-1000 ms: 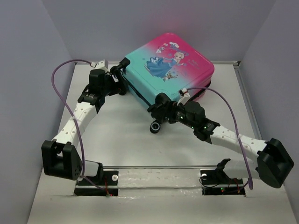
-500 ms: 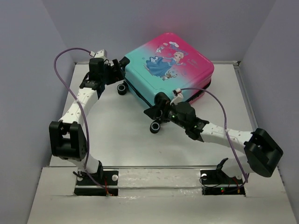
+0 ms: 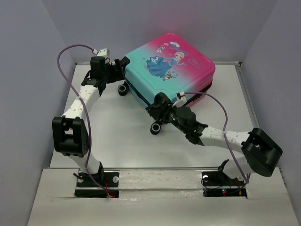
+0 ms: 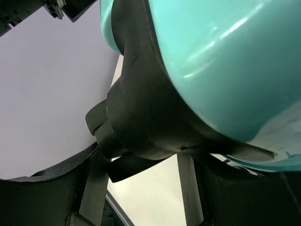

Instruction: Pack the luggage

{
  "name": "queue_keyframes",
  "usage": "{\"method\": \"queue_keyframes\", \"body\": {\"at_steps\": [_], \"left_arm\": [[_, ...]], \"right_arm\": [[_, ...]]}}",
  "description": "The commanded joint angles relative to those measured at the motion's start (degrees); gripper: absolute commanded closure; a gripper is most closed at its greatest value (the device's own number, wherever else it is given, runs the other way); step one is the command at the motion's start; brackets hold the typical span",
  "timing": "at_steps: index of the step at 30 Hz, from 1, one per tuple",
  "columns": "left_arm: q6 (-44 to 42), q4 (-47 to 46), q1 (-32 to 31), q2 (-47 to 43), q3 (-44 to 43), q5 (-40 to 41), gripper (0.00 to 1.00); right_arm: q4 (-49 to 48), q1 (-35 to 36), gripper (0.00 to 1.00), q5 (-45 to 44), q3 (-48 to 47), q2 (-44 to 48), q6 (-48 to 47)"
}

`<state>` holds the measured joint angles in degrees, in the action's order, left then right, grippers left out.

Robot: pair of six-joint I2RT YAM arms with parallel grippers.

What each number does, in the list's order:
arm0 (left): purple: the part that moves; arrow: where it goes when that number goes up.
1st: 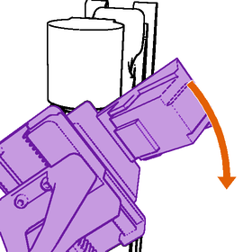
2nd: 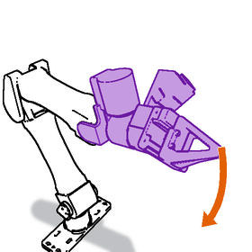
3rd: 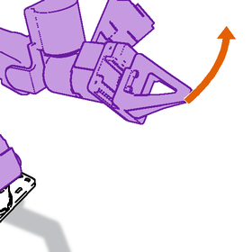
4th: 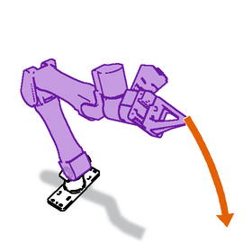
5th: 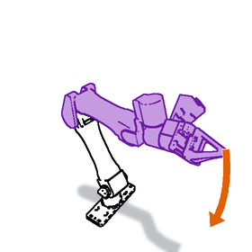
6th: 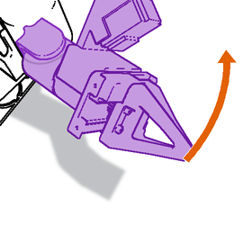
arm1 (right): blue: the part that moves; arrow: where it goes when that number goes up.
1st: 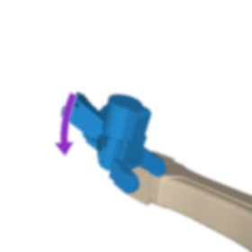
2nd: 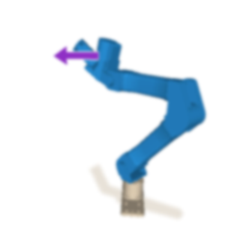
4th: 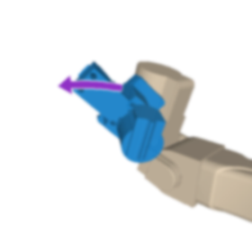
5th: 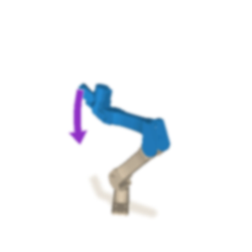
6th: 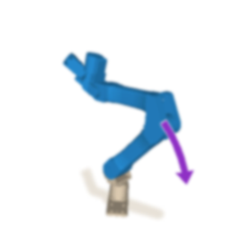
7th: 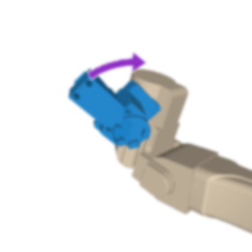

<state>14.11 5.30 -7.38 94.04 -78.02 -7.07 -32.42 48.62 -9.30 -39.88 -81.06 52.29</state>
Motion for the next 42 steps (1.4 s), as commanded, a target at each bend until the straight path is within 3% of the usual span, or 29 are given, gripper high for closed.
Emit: {"method": "queue_keyframes", "body": {"at_steps": [1, 7, 14, 18, 25, 30, 33, 37, 42], "left_arm": [[-0.84, -3.28, 0.34, -0.26, -2.93, -1.27, 0.01], [-0.31, -2.49, 0.35, -4.65, 0.23, -1.63, 0.01], [-2.59, -1.70, 0.17, -13.25, 7.87, -6.36, 0.01], [-5.40, -1.17, -2.80, -16.51, 11.39, -10.33, 0.01], [-7.78, 2.69, -7.65, -22.76, 16.67, -11.83, 0.03], [-7.87, 5.07, -8.00, -20.39, 15.97, -2.61, 0.06], [-7.69, 5.86, -8.00, -17.93, 12.47, 0.29, 0.15], [-6.99, 5.78, -8.09, -17.66, 10.87, 6.01, 0.12], [-7.34, 4.54, -8.09, -19.15, 11.31, 6.46, 0.09]], "right_arm": [[-7.75, 0.86, 0.91, -6.52, 3.22, 5.71, -1.31], [1.38, 1.39, 0.93, -4.06, 9.90, 18.19, -6.23], [30.97, 1.39, 0.93, -4.50, 10.35, 38.32, -15.11], [38.56, 1.39, 0.93, -5.64, 9.73, 43.17, -17.66], [40.42, 0.86, 0.93, -6.96, 7.98, 42.39, -20.30], [40.25, -0.36, 0.93, -6.78, 6.31, 40.54, -20.92], [40.25, -2.29, 0.93, -5.30, 5.52, 39.49, -22.23], [40.16, -5.28, 0.93, -1.88, 4.55, 39.22, -23.37], [39.72, -10.38, 0.93, 4.10, 3.93, 38.17, -24.17]]}}
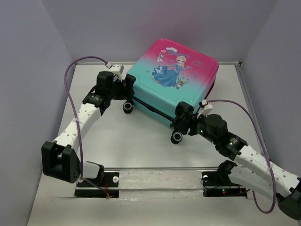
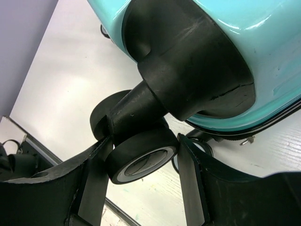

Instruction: Pack the luggage

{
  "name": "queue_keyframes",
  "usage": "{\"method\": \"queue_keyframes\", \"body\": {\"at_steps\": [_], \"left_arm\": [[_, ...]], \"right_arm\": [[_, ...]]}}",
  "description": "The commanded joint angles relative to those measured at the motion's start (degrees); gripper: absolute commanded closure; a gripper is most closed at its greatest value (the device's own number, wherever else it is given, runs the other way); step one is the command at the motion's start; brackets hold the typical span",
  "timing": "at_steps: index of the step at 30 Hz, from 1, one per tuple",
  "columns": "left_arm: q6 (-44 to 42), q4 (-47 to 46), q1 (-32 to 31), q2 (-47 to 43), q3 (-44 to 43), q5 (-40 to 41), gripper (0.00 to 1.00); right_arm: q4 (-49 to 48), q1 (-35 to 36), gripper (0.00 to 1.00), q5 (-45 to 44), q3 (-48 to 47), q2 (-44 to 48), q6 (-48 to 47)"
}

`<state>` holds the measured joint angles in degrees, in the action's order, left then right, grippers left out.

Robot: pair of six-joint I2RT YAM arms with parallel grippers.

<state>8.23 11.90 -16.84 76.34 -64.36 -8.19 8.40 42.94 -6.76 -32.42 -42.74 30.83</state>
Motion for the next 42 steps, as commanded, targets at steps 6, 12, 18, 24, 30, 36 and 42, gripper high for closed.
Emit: {"method": "queue_keyframes", "body": {"at_steps": [6, 12, 18, 24, 30, 36, 42], "left_arm": [[-1.90, -6.18, 0.85, -7.60, 1.42, 6.96, 0.05], [-1.64, -7.95, 0.84, -11.56, 3.89, 6.95, 0.02], [-2.61, -4.25, 0.84, -4.89, 1.87, 10.66, 0.01], [-2.52, -4.52, 0.84, 1.88, -3.57, 3.62, 0.01], [-2.08, -4.43, 0.84, 7.24, -5.43, -0.34, 0.05], [-1.64, -5.31, 0.84, 8.48, -5.78, -4.03, 0.14], [-1.02, -6.01, 0.84, 8.04, -5.25, -7.97, 0.45]], "right_arm": [[-1.64, -9.01, 0.93, 5.71, -3.96, -0.85, -3.58], [-1.46, -9.54, 0.93, 6.15, -3.79, -0.68, -4.11], [-1.72, -12.34, 0.93, 8.43, -5.36, -3.22, -5.78], [-1.99, -15.33, 0.93, 12.12, -8.18, -5.59, -7.01], [-3.04, -15.87, 0.93, 13.44, -8.18, -6.74, -7.01], [-3.39, -17.10, 0.93, 15.37, -9.93, -8.76, -7.36], [-3.39, -17.63, 0.93, 17.22, -12.13, -10.95, -7.28]]}}
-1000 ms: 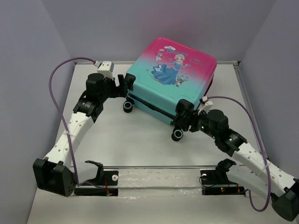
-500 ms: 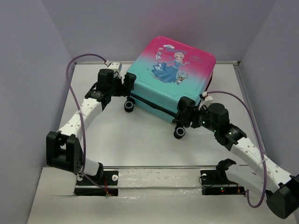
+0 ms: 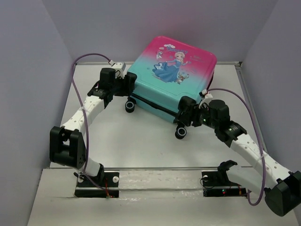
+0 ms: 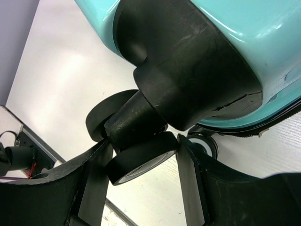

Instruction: Pack the luggage

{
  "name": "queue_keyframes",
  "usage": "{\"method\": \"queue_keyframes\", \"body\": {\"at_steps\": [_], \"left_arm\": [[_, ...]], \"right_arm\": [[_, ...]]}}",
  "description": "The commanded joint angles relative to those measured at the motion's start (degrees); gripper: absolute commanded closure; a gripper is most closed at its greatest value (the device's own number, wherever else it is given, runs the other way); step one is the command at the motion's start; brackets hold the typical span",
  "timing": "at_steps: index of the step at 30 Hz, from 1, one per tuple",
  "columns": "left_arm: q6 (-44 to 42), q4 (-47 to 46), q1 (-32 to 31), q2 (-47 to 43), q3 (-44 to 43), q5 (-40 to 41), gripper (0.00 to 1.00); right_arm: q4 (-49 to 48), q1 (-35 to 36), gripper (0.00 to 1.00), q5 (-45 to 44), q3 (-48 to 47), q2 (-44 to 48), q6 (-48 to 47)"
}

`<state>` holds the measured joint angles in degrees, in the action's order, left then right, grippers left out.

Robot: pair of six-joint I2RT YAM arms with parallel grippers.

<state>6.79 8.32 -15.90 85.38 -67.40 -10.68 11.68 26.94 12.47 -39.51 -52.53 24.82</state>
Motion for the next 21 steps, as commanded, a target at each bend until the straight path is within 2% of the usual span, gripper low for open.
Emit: {"method": "queue_keyframes", "body": {"at_steps": [1, 3, 4, 5, 6, 8, 9, 10, 13, 17, 18, 20, 21], "left_arm": [[0.68, -2.51, -0.10, -1.10, -2.39, -6.19, 0.74], [1.30, -2.60, -0.10, -1.80, -2.48, -8.82, 0.92], [2.08, -2.52, -0.10, -2.15, -3.00, -9.62, 0.94], [2.70, -2.60, -0.01, -3.02, -3.18, -10.67, 0.94], [3.40, -3.13, 0.08, -3.55, -3.35, -11.46, 0.94], [6.21, -5.06, 0.34, -4.96, -3.71, -13.58, 0.94], [7.35, -5.59, 1.13, -6.44, -4.14, -14.89, 0.94], [9.89, -6.03, 1.74, -7.24, -4.76, -15.42, 0.94], [13.68, -7.79, 5.08, -9.44, -6.51, -17.97, 0.94], [18.17, -9.36, 8.08, -9.36, -8.01, -21.31, 0.94], [18.44, -9.37, 8.43, -9.10, -8.19, -21.58, 0.94], [18.61, -8.76, 9.22, -8.40, -7.58, -21.15, 0.94], [17.83, -8.32, 9.40, -8.48, -7.40, -19.83, 0.90]], "right_arm": [[-6.67, -1.63, 0.93, -1.14, -5.23, -1.34, -1.35], [-6.50, -1.63, 0.90, 0.18, -5.75, -1.43, -1.52], [-6.41, -1.63, 0.85, 2.45, -5.93, -1.34, -2.05], [-6.32, -1.63, 0.66, 4.13, -6.11, -1.26, -2.40], [-5.63, -1.63, 0.54, 5.62, -6.46, -0.99, -2.93], [-4.48, -1.63, 0.33, 9.06, -6.29, -0.12, -4.25], [-3.87, -1.63, 0.19, 9.41, -5.85, 0.76, -4.69], [-3.08, -1.63, 0.15, 9.15, -4.02, 3.20, -5.30], [-2.37, -1.63, 0.15, 6.53, 0.81, 7.69, -5.13], [-2.54, -1.63, 0.31, 3.89, 4.96, 13.50, -1.63], [-2.89, -1.63, 0.41, 2.66, 5.84, 14.21, -0.31], [-3.94, -1.63, 0.47, -0.50, 9.07, 16.57, 2.41], [-4.04, -1.63, 0.48, -1.56, 9.79, 17.19, 3.12]]}}
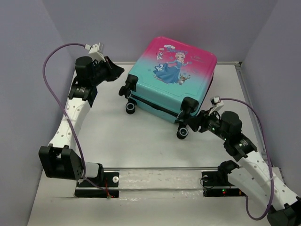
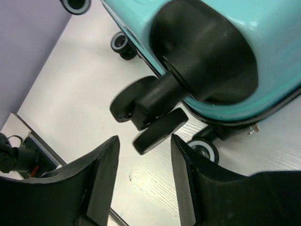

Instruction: Pack the luggage

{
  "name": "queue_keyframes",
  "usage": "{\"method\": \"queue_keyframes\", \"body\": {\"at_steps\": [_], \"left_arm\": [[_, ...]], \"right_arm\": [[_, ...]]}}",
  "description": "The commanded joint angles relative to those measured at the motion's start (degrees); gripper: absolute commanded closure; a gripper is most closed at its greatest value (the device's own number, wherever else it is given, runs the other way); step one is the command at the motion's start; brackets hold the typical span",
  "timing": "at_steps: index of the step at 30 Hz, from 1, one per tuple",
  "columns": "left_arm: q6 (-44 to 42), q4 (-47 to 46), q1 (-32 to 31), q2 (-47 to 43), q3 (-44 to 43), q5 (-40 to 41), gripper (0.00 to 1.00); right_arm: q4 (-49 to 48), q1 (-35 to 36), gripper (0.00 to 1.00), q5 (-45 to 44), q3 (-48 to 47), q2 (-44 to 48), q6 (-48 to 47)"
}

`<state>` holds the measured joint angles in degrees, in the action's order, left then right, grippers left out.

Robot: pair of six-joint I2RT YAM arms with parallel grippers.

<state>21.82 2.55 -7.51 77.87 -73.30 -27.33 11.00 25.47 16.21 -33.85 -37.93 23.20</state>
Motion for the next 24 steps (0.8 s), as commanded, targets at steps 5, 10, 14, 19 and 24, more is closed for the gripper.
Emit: {"method": "queue_keyframes", "body": {"at_steps": [5, 10, 14, 19, 24], "left_arm": [[-1.25, -1.23, -1.44, -11.29, 2.89, 5.42, 0.21], [-8.28, 5.53, -21.19, -18.88, 2.10, 16.59, 0.04], [-8.20, 5.63, -38.43, -20.91, 10.42, 24.33, 0.02], [-5.65, -0.51, -51.36, -13.90, 15.02, 34.71, 0.01], [-6.53, -4.38, -54.45, -2.57, 10.29, 36.21, 0.01]], "right_arm": [[-2.49, -0.16, 0.23, -3.64, 2.04, 2.52, 5.54], [6.04, -0.16, 0.06, -10.83, -6.91, 4.34, 5.45], [11.14, -0.16, 0.08, -22.24, -11.14, 6.38, 5.19], [14.48, -0.16, 0.07, -31.65, -13.35, 5.50, 4.66], [15.18, -0.16, 0.04, -35.72, -13.79, 6.38, 4.13]]}}
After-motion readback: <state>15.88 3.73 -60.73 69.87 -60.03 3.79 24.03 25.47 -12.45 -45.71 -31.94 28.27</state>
